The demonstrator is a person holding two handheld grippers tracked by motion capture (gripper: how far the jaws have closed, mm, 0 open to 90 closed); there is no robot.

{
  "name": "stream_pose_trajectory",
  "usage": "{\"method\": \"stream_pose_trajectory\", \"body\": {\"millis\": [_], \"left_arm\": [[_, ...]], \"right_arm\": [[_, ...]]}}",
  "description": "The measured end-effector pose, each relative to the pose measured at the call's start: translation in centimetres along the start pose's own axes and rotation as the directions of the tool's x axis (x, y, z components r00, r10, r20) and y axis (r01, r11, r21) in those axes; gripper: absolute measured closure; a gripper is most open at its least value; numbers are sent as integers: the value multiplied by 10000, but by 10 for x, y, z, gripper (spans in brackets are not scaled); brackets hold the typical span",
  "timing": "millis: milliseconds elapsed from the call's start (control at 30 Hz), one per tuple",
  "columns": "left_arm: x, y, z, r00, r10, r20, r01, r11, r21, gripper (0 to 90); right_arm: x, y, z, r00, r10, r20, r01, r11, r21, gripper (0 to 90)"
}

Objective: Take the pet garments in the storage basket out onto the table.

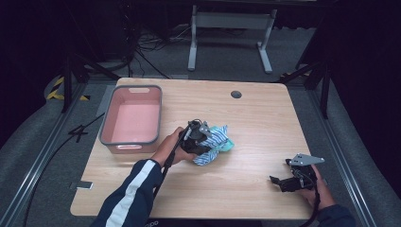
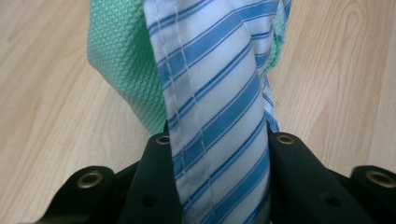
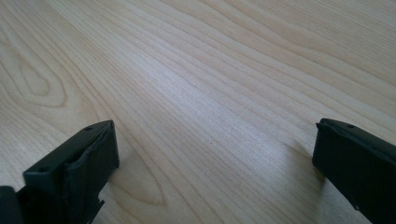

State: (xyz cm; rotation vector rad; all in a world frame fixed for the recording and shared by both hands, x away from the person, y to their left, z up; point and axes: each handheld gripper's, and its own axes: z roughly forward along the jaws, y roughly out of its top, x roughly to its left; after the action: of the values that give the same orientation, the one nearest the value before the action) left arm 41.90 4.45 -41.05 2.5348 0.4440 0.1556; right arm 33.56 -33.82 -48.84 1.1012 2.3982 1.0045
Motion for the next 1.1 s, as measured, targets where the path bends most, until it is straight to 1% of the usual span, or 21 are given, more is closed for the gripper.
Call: {"method": "stream_pose_trajectory", "body": {"millis": [100, 133, 167, 233, 267, 300, 367, 400, 500, 533, 567, 700, 733, 767, 867, 1033, 1100], "left_arm": [[-1, -1, 9, 10000, 23, 87, -24, 9999, 131, 739], [-2, -1, 12, 9999, -72, 139, 70, 9999, 140, 737], [-2, -1, 14, 9999, -41, 161, 38, 9998, 189, 735], [-4, -1, 20, 9999, -20, 135, 16, 9997, 256, 729], [-5, -2, 24, 9996, -71, 264, 65, 9997, 256, 723], [-5, -2, 24, 9996, -71, 264, 65, 9997, 256, 717], [-5, -2, 29, 9995, 5, 301, -18, 9990, 445, 715], [-6, -2, 31, 9994, -60, 345, 45, 9990, 442, 707], [-7, -4, 36, 9992, -28, 410, 6, 9985, 553, 682], [-8, -4, 37, 9988, -123, 469, 100, 9987, 503, 674], [-7, -5, 38, 9991, -69, 419, 48, 9986, 521, 661], [-9, -7, 42, 9985, -206, 513, 180, 9985, 515, 619], [-10, -8, 43, 9982, -303, 516, 275, 9982, 542, 602], [-9, -8, 43, 9982, -311, 504, 283, 9981, 551, 577], [-10, -8, 43, 9981, -322, 521, 296, 9983, 498, 557], [-9, -8, 41, 9985, -401, 364, 385, 9983, 439, 446], [-9, -9, 39, 9980, -550, 323, 538, 9979, 362, 410]], "right_arm": [[0, 0, 0, 10000, -1, -1, 1, 10000, 1, 7], [0, 0, 0, 10000, 0, 0, 0, 10000, 0, 7], [0, 0, 0, 10000, -1, 1, 1, 10000, 1, 7], [0, 0, 0, 10000, -1, 1, 1, 10000, -1, 7], [0, 0, 0, 10000, 0, 2, 0, 10000, 1, 7], [0, 0, 0, 10000, 0, 2, 0, 10000, 1, 7], [0, 0, 0, 10000, 1, 0, -1, 10000, 0, 7], [0, 0, 0, 10000, 0, 1, 0, 10000, 1, 7], [0, 0, 0, 10000, 2, 0, -2, 10000, 1, 7], [0, 0, 0, 10000, -1, 1, 1, 10000, 1, 7], [0, 0, 0, 10000, -1, 1, 1, 10000, 0, 7], [0, 0, 0, 10000, 0, 1, 0, 10000, 1, 7], [0, 0, 0, 10000, 0, 1, 0, 10000, 0, 7], [0, 0, 0, 10000, 0, 2, 0, 10000, 0, 7], [0, 0, 0, 10000, -2, 2, 2, 10000, 1, 7], [0, 0, 0, 10000, -3, 2, 3, 10000, 0, 7], [0, 0, 0, 10000, -3, 2, 3, 10000, 0, 7]]}}
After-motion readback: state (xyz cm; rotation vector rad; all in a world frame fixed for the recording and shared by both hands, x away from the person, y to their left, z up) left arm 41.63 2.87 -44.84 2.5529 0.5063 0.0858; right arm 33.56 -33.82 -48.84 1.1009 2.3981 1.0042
